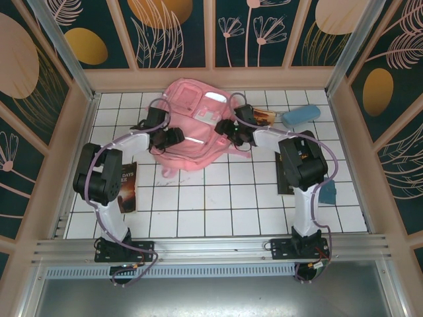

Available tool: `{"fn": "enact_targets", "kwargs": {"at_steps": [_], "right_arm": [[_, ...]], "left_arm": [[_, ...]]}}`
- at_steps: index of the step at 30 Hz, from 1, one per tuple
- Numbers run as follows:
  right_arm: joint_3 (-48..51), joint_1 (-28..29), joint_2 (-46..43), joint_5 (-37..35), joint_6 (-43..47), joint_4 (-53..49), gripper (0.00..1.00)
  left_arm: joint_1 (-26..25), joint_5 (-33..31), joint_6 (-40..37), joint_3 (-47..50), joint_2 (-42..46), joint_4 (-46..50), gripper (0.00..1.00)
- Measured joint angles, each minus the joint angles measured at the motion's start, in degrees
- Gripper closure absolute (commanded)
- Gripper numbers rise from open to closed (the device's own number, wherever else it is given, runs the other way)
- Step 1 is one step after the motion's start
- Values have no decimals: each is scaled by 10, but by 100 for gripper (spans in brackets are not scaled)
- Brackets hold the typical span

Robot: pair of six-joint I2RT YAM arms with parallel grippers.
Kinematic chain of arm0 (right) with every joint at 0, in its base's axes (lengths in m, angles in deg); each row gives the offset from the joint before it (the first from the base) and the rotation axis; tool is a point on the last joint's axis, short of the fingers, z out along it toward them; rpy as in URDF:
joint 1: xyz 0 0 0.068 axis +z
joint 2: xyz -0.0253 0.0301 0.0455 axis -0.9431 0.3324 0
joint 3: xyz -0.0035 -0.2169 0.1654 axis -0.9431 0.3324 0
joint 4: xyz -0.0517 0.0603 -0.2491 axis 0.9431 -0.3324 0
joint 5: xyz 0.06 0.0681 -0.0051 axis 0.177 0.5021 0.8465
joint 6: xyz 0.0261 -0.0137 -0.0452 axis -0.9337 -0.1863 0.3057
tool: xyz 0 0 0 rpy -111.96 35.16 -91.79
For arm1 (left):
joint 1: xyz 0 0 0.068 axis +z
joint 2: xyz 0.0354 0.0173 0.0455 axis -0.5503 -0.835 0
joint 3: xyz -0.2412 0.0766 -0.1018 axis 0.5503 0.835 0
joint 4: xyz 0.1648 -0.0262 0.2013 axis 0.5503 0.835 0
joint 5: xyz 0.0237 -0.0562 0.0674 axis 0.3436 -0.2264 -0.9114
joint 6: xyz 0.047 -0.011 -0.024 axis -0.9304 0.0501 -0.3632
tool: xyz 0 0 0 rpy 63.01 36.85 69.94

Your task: Pack books, pencil case, and school supplies into a backpack

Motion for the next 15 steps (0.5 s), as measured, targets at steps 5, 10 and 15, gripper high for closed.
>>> {"fn": "enact_targets", "kwargs": {"at_steps": [5, 10, 15], "right_arm": [[28, -30, -42, 4, 52, -21, 31], [74, -64, -131, 8, 103, -42, 27], [128, -103, -192, 4, 129, -44, 24]], "left_arm": [[-36, 12, -6, -7, 20, 47, 37], [-53, -23, -56, -76, 23, 127, 35], [-115, -85, -103, -152, 19, 191, 34]]}}
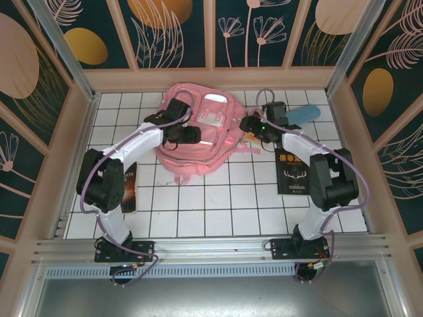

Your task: Pack books, pencil case, and school supplies into a backpack

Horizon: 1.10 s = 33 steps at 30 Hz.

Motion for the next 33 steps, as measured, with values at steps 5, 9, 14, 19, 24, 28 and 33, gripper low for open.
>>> {"fn": "enact_targets", "kwargs": {"at_steps": [5, 9, 14, 19, 24, 28, 33], "right_arm": [[35, -13, -5, -2, 3, -10, 24], [39, -13, -5, -2, 5, -15, 24], [42, -13, -5, -2, 4, -14, 25], [45, -13, -5, 0, 4, -10, 28], [45, -13, -5, 0, 11, -6, 30], [45, -13, -5, 1, 23, -5, 31], [45, -14, -5, 11, 41, 0, 34]], "left_arm": [[-72, -48, -36, -76, -49, 46, 41], [-101, -74, -60, -116, -104, 85, 46], [-103, -106, -83, -135, -146, 126, 46], [-105, -125, -102, -157, -165, 147, 46], [-107, -137, -128, -178, -186, 150, 43], [-107, -141, -153, -189, -202, 156, 43], [-108, -150, -182, -208, -212, 168, 62]]}}
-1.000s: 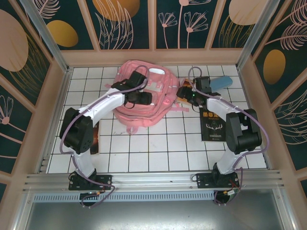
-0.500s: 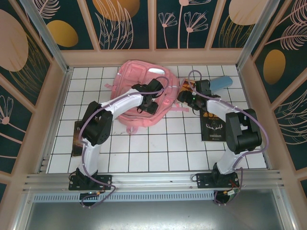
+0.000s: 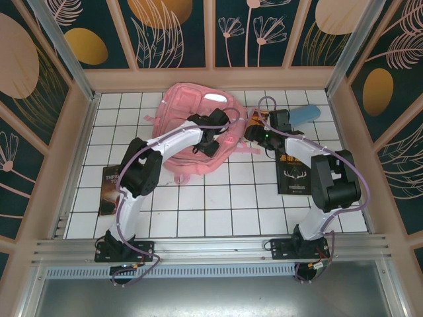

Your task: Pack books, pencil case, and school supplies into a backpack

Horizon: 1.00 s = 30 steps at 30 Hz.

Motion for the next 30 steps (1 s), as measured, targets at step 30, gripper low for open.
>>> {"fn": "enact_targets", "kwargs": {"at_steps": [30], "right_arm": [[-24, 10, 33, 221, 263, 38, 54]], "left_arm": [[9, -86, -37, 114, 159, -94, 85]]}}
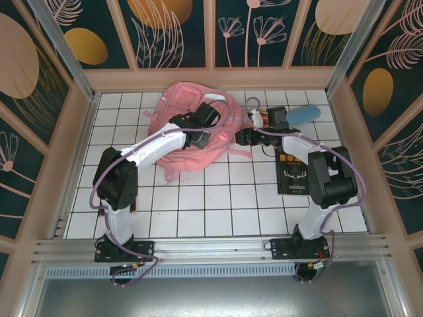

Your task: Pack books, pencil case, and school supplies into a backpack

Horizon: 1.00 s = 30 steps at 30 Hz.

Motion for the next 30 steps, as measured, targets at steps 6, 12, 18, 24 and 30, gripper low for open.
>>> {"fn": "enact_targets", "kwargs": {"at_steps": [6, 12, 18, 24, 30], "right_arm": [[-19, 3, 57, 23, 11, 7, 70], [-55, 3, 111, 18, 9, 21, 72], [-70, 4, 123, 10, 23, 32, 72], [-77, 5, 125, -1, 61, 32, 68], [-84, 10, 125, -9, 111, 27, 67]], "left_arm": [[5, 0, 3, 1, 15, -9, 85], [6, -1, 5, 1, 19, -13, 86], [6, -1, 7, 1, 19, -13, 86], [6, -5, 4, 1, 20, -14, 86], [10, -9, -7, 1, 26, -13, 87]]}}
